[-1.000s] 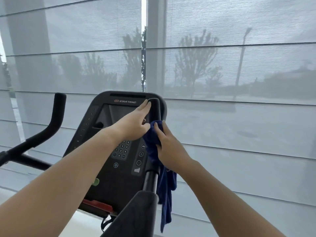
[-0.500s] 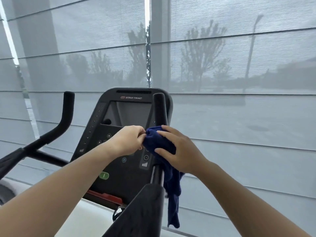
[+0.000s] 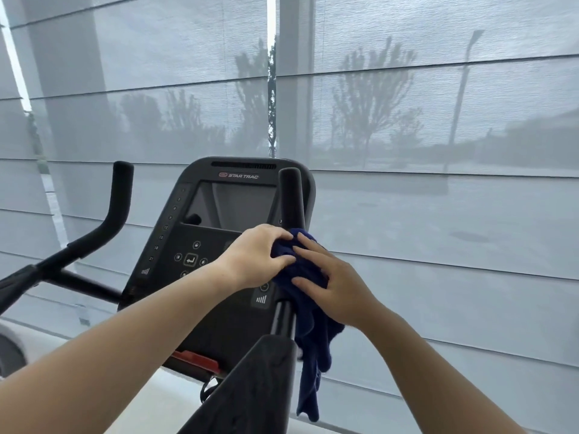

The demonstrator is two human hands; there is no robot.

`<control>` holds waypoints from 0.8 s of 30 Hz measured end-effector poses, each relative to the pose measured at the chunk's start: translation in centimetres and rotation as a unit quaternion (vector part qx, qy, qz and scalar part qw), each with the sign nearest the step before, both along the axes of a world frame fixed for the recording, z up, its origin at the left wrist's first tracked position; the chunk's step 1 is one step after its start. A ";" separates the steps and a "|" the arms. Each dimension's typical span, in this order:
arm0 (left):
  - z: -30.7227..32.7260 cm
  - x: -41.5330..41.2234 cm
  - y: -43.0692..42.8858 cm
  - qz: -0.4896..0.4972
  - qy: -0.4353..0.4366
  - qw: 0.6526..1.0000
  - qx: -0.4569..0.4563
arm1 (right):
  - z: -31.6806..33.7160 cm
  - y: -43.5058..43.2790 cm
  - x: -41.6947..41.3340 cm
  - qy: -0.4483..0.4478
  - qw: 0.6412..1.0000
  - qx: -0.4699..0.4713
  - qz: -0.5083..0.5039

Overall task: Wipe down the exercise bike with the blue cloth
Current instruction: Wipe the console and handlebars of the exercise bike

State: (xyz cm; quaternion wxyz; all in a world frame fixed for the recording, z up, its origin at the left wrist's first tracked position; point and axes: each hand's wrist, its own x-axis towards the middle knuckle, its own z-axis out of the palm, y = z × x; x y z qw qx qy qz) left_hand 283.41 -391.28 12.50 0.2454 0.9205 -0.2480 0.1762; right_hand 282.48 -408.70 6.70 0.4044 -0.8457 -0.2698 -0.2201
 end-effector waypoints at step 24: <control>-1.5 -0.9 -0.8 0.048 0.028 0.998 0.035 | 1.0 0.1 0.0 -0.037 0.993 -0.104 -0.034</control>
